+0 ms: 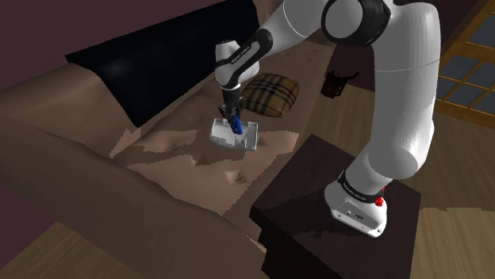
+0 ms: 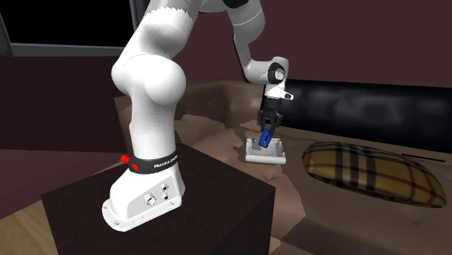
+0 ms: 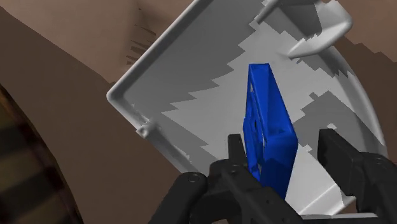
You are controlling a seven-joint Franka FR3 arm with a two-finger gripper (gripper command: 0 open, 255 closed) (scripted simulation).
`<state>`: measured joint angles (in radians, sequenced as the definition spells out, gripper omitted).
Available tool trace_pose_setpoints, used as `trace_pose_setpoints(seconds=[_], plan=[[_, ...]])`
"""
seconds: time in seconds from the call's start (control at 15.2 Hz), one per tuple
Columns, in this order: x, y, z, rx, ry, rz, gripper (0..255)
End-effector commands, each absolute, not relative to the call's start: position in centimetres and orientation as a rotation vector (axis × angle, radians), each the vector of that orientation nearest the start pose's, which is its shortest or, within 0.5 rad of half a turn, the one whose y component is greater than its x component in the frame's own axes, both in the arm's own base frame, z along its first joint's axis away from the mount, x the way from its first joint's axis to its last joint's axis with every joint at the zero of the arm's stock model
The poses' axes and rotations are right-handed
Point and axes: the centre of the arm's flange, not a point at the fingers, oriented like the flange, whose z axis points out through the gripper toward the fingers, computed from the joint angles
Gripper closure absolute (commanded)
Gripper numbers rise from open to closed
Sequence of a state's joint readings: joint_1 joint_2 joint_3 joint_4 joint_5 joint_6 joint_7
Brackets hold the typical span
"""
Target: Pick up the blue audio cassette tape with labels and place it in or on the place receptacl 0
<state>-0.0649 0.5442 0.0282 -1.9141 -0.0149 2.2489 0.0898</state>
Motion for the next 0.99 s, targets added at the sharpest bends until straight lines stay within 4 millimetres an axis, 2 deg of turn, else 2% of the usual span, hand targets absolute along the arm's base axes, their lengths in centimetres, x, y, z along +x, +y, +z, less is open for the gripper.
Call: trace_pose_setpoints(seconds=[0.0, 0.26, 0.53, 0.92], plan=[[60.4, -2.3, 19.2, -3.12, 0.185, 0.328, 0], [60.4, -2.3, 19.2, -3.12, 0.185, 0.328, 0], [61.4, -2.4, 24.1, -3.12, 0.185, 0.328, 0], [61.4, -2.4, 24.1, -3.12, 0.185, 0.328, 0]])
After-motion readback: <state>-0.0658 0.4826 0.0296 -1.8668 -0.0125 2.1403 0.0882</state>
